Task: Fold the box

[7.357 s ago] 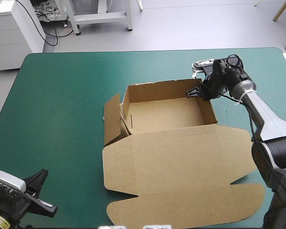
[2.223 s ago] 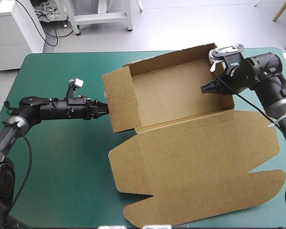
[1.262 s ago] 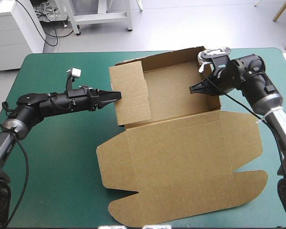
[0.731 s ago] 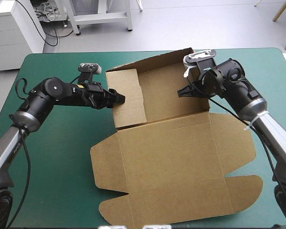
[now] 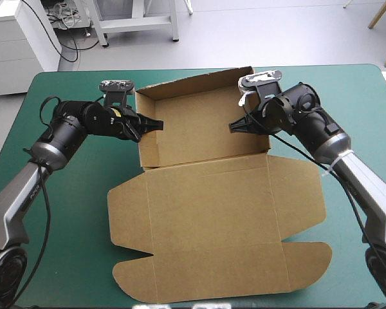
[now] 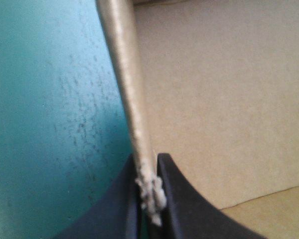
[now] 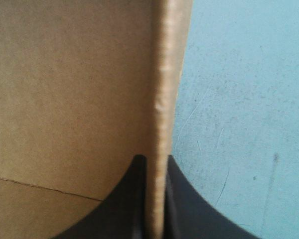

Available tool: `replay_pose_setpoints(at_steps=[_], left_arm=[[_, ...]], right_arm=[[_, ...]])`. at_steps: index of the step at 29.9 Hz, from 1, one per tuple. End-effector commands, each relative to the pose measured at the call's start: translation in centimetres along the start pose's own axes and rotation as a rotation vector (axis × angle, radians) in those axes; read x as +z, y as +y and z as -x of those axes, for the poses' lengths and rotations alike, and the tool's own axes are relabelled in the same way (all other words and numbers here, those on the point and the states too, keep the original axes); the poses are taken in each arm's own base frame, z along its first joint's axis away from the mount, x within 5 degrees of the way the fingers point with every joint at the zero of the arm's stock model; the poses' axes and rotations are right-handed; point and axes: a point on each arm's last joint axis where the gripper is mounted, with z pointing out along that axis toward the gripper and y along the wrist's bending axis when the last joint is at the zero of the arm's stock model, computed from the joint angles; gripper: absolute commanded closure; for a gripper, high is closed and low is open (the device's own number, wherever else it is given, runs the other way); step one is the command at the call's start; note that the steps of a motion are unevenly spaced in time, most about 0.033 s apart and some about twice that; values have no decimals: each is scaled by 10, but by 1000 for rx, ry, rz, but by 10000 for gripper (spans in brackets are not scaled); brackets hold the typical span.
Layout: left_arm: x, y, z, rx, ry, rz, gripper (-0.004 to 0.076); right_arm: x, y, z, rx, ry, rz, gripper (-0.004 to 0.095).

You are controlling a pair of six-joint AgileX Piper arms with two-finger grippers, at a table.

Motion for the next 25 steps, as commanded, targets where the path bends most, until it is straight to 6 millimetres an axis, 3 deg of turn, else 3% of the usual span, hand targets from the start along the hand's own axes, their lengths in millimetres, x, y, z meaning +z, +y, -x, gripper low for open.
replay_pose_setpoints(at_steps=[1, 7, 17, 25], left_arm=[[-8, -15, 17, 22, -46, -57, 731], [23, -11, 22, 36, 83, -26, 731], [83, 7, 5, 33, 273, 57, 731], [103, 9, -3, 85, 332, 35, 731]], right_arm=[[-12, 15, 14, 15, -120, 119, 928], [28, 5, 8, 50, 23, 87, 928], [82, -31, 13, 117, 196, 107, 928], [126, -32, 10, 40, 325, 102, 928]])
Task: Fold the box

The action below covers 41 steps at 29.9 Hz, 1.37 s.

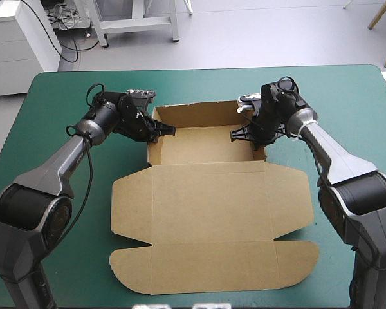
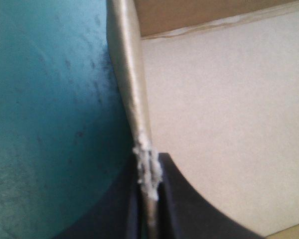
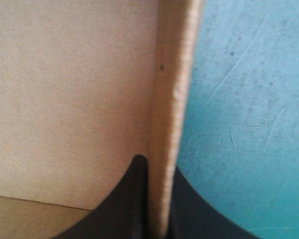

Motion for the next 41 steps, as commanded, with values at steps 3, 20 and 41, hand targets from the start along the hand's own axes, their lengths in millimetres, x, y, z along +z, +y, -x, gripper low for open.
replay_pose_setpoints(at_steps=[3, 20, 41], left_arm=[[-2, -9, -5, 103, 44, -23, 725], [-53, -15, 22, 151, -14, -18, 310], [-224, -32, 5, 203, -356, -24, 310]], right_arm=[[-17, 3, 13, -61, -103, 25, 926], [-62, 9, 24, -59, -245, 74, 448], [-211, 5, -29, -94, -578, 34, 446]])
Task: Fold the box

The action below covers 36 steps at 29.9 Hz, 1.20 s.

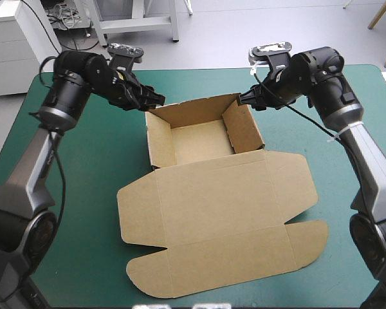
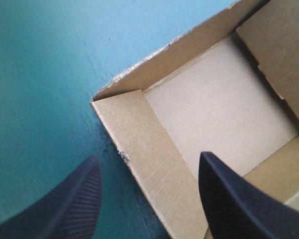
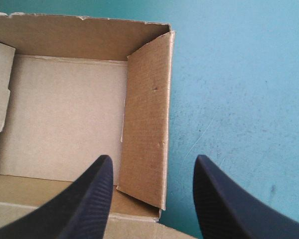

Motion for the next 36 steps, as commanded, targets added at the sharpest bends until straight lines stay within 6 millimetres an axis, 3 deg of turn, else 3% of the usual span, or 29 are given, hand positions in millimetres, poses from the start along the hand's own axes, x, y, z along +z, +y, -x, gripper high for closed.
replay_pose_setpoints(at_steps=[1, 6, 12, 15, 19, 29, 34, 36], left_arm=[[-80, -11, -5, 20, -156, -14, 310], [-135, -18, -26, 55, -252, -11, 312], [-161, -22, -75, 161, -231, 0, 419], [-162, -22, -110, 179, -210, 5, 528], [-154, -20, -161, 167, -241, 18, 729], [-118, -17, -296, 127, -409, 14, 731], [-103, -20, -339, 94, -461, -38, 731], [-103, -20, -347, 88, -496, -43, 731]], right_arm=[[-54, 3, 6, -10, -162, 14, 446], [-62, 3, 5, -9, -178, 18, 446], [-42, 3, 7, -23, -137, 15, 445], [-24, 2, 7, -34, -99, 14, 446], [10, 1, 8, -42, -31, 19, 445], [94, -1, -2, -65, 143, 23, 446], [119, -2, -8, -72, 196, 24, 446], [123, -2, -9, -72, 205, 25, 452]])
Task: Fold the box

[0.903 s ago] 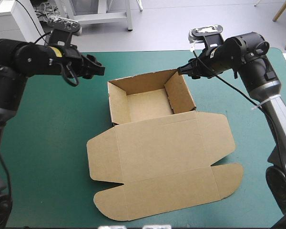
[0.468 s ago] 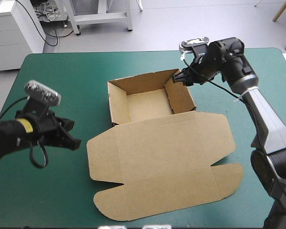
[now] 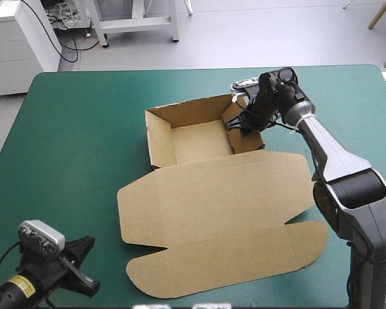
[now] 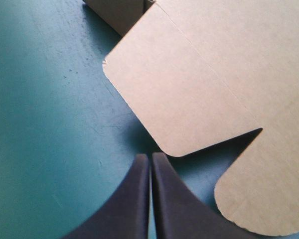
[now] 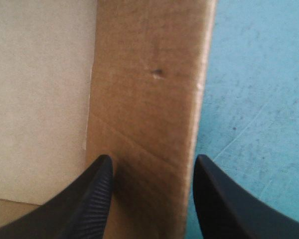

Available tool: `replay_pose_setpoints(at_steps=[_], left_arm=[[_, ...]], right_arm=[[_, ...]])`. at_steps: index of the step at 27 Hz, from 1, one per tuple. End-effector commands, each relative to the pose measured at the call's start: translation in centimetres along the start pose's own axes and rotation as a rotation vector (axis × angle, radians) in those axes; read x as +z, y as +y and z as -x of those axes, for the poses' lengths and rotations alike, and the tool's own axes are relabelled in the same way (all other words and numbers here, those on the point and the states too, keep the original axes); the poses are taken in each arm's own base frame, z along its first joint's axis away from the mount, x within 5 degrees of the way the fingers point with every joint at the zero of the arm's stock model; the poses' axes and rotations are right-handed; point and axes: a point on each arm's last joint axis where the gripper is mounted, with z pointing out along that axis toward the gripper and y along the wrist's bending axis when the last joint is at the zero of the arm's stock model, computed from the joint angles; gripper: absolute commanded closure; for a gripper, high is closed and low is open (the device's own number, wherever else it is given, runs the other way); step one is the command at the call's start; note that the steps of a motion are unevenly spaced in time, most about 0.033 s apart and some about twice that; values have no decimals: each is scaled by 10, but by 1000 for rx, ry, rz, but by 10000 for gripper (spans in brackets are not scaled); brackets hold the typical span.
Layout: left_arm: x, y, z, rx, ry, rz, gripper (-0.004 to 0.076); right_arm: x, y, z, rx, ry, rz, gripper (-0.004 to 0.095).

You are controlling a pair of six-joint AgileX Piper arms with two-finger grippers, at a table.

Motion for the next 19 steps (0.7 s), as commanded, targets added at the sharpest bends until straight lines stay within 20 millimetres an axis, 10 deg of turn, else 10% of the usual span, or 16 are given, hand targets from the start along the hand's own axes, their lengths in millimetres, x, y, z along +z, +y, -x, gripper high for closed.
replay_pose_setpoints(at_steps=[1, 7, 13, 19], left_arm=[[-9, -3, 1, -28, -173, -6, 731], [-17, -3, -2, -13, -235, 7, 731], [-17, -3, -2, -13, -235, 7, 731], [-17, -3, -2, -13, -235, 7, 731]], right_arm=[[-27, 1, 6, -16, -92, -4, 474], [-22, -2, 6, -36, -79, -37, 933], [-25, -29, 5, -37, -73, -166, 930], [-41, -154, -25, 218, -55, -280, 930]])
